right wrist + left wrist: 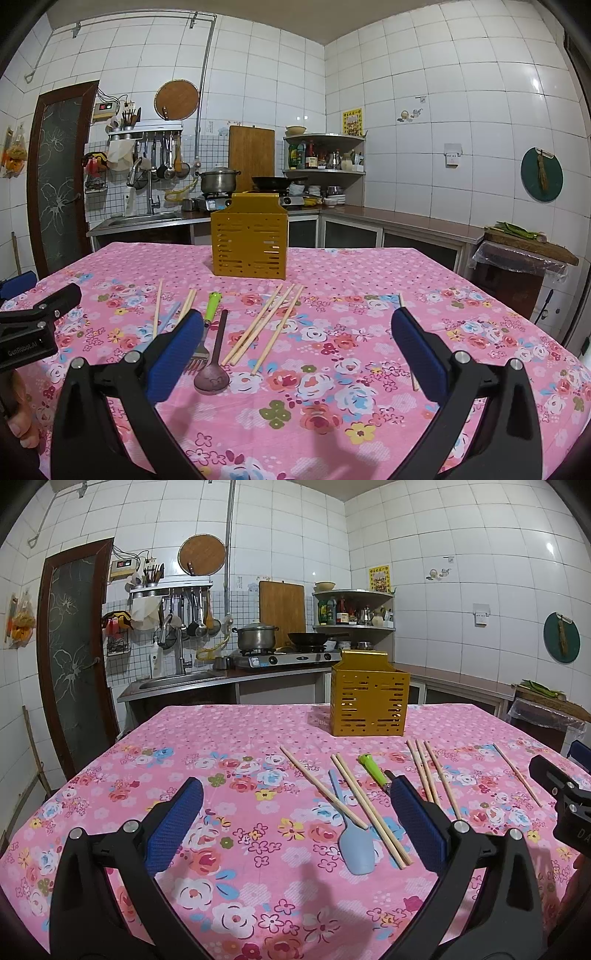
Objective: Organize utensils
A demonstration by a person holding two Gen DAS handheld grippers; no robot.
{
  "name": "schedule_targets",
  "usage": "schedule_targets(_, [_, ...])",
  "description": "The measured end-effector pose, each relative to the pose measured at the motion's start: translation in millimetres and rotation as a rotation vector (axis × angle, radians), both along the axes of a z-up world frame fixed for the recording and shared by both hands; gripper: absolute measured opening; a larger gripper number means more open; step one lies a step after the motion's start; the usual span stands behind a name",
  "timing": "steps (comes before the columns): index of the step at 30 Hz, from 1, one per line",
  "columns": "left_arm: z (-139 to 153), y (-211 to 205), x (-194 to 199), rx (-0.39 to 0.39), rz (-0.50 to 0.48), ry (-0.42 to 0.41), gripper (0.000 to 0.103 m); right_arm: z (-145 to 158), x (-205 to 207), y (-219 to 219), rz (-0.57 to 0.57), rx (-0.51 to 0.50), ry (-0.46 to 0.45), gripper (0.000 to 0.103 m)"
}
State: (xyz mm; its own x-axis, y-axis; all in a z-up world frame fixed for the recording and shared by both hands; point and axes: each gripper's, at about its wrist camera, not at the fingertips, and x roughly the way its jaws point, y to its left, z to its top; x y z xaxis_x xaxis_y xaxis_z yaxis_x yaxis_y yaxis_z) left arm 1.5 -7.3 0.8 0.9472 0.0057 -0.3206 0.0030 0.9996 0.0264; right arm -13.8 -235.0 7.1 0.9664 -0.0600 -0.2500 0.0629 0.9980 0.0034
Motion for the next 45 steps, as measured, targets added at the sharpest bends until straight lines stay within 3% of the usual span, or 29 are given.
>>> schedule_targets(45, [1.0, -4.3, 1.6, 0.001, -0.002, -0.004, 0.098, -1.9, -1.1, 2.1, -0.003, -0.004, -0.001, 0.099])
